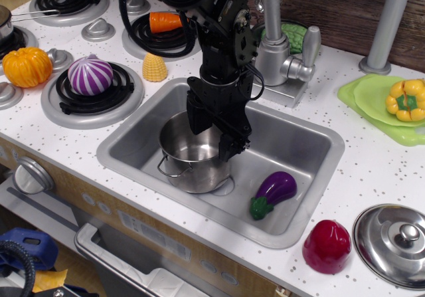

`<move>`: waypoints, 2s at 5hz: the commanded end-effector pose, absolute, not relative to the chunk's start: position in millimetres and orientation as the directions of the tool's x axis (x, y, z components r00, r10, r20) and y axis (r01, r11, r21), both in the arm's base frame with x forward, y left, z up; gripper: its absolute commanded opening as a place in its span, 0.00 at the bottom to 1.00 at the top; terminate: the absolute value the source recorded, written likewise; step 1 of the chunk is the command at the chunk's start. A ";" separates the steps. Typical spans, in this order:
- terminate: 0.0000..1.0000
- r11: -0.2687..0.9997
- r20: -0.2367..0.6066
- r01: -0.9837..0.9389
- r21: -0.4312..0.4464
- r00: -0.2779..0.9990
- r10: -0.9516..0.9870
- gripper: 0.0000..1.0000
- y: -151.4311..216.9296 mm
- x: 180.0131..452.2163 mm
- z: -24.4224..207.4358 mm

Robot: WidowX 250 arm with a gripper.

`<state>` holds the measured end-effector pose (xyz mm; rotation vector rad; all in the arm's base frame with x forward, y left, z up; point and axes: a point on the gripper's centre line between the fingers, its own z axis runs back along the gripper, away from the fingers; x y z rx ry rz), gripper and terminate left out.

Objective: Pick up pot from sink

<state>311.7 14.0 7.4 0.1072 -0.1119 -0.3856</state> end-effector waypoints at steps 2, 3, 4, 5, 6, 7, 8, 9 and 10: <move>0.00 0.929 0.121 0.352 0.109 0.923 -0.364 1.00 14.4 304.3 -6.6; 0.00 0.935 0.155 0.339 0.108 0.923 -0.353 1.00 14.3 298.6 -17.3; 0.00 0.945 0.209 0.313 0.092 0.922 -0.326 1.00 16.8 293.1 -31.7; 0.00 0.948 0.225 0.303 0.100 0.921 -0.318 0.00 17.6 293.3 -33.4; 0.00 0.947 0.226 0.304 0.105 0.920 -0.320 0.00 18.1 294.5 -32.8; 0.00 0.942 0.211 0.307 0.133 0.920 -0.329 0.00 14.0 297.0 -25.2; 0.00 0.929 0.171 0.316 0.194 0.921 -0.349 0.00 9.0 302.4 -3.9; 0.00 0.915 0.126 0.332 0.229 0.922 -0.366 0.00 7.0 311.9 20.9; 0.00 0.921 0.103 0.316 0.227 0.933 -0.345 0.00 -3.2 321.3 44.8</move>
